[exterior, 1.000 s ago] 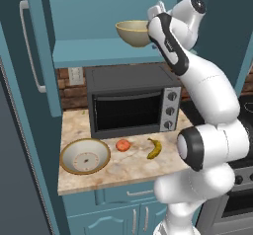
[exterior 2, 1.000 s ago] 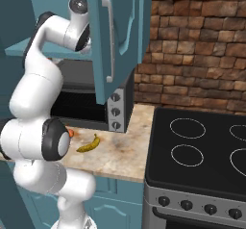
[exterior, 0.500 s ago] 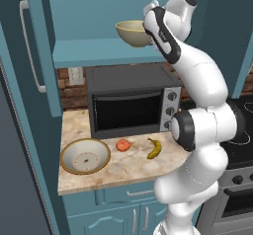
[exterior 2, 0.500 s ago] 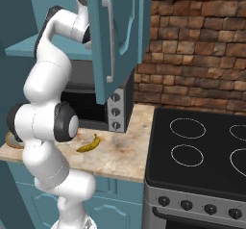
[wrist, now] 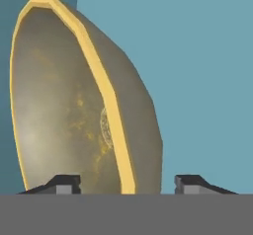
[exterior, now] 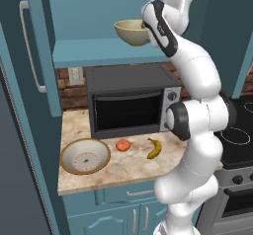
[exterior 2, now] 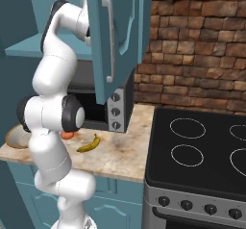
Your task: Pick both bowls and place them on the counter. Then place the banana in one bowl and place the squash in the other bowl.
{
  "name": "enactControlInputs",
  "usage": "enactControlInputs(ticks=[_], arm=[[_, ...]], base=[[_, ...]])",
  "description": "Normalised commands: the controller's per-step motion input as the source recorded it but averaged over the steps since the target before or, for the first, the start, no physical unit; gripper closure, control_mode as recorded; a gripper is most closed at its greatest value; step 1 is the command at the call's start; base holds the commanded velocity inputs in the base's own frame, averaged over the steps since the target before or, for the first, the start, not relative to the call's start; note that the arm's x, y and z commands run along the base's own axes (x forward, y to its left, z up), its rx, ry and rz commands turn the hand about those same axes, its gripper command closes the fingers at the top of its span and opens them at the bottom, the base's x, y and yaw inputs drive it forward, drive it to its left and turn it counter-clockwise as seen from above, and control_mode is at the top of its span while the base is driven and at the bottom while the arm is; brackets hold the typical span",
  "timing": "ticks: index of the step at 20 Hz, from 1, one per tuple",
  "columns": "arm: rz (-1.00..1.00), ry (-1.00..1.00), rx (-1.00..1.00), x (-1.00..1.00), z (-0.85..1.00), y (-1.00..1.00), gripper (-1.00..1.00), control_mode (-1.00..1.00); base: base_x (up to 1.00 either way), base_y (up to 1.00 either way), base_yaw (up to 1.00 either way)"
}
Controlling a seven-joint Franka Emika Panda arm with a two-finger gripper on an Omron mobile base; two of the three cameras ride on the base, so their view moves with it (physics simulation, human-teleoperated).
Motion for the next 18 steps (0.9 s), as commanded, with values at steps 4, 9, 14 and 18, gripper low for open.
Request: enactControlInputs(ticks=[4, 9, 14, 18], arm=[[0.0, 0.16, 0.04, -0.06, -0.14, 0.08, 1.0, -1.0], [0.0, 0.12, 0.07, -0.28, -0.03, 0.11, 1.0, -1.0], [-0.01, 0.06, 0.08, -0.57, 0.01, 0.07, 1.0, -1.0], [0.0, 0.07, 0.09, -0.65, 0.05, 0.01, 1.0, -1.0]], base=[[0.0, 0.0, 0.0], [0.0, 0.0, 0.0], [0.0, 0.0, 0.0], [0.0, 0.0, 0.0]])
